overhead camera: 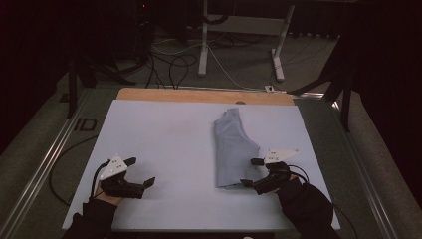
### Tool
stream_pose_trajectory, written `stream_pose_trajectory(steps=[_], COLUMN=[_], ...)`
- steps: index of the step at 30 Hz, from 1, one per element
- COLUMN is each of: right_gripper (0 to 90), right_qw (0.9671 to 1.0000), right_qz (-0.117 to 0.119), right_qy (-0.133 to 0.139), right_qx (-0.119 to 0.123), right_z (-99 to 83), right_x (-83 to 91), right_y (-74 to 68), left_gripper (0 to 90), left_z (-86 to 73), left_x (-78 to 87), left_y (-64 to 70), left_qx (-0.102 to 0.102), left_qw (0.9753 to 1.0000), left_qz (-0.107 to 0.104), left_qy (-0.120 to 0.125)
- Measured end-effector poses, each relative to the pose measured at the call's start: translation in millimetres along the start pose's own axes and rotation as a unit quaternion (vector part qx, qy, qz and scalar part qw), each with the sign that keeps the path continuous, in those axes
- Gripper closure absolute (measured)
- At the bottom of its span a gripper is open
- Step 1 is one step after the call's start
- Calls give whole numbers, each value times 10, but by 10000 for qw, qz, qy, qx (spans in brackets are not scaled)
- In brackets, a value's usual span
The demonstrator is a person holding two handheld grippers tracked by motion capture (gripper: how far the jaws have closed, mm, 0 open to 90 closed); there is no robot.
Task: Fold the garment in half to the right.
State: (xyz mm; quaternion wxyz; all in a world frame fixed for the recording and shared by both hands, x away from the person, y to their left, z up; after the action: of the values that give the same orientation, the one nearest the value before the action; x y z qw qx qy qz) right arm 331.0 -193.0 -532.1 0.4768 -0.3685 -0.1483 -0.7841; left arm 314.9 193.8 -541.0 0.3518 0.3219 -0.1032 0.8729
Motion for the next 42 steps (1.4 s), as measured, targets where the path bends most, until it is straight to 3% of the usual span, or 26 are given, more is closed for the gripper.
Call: stream_pose_trajectory(steps=[11,18,21,25,32,42], right_gripper=[96,98,97,97,98,98], right_qw=[9982,9954,9941,9925,9928,9927], right_qz=[-456,-665,-838,-885,-903,-838], right_qy=[102,194,163,224,161,317], right_qx=[-376,-659,-671,-813,-768,-802], right_z=[-342,-529,-587,-650,-652,-621], right_x=[122,190,211,241,220,213], right_y=[162,178,180,183,157,173], left_gripper=[4,3,3,3,3,3], left_z=[-13,-18,-15,-13,-40,-60], left_x=[1,19,33,45,23,1], left_y=[-1,-1,-9,-1,-11,-9], left_qx=[-16,-71,-47,-87,-110,-91], left_qw=[10000,10000,10000,9999,9998,9998], left_qz=[-1,12,45,71,132,102], left_qy=[-7,-14,16,26,-86,-118])
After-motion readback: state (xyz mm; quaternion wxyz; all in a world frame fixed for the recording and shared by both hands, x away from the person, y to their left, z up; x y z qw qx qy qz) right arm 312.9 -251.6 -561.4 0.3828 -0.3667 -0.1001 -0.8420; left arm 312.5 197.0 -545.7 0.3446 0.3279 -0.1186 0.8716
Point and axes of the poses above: each handheld gripper's, and its own axes: x roughly backward along the jaws, z roughly out of its top, y roughly to its right, the point moved 7 cm from there along -x, roughly forward along the jaws, and after that the axes turned 12 degrees about -y, right-handed, at the moved point
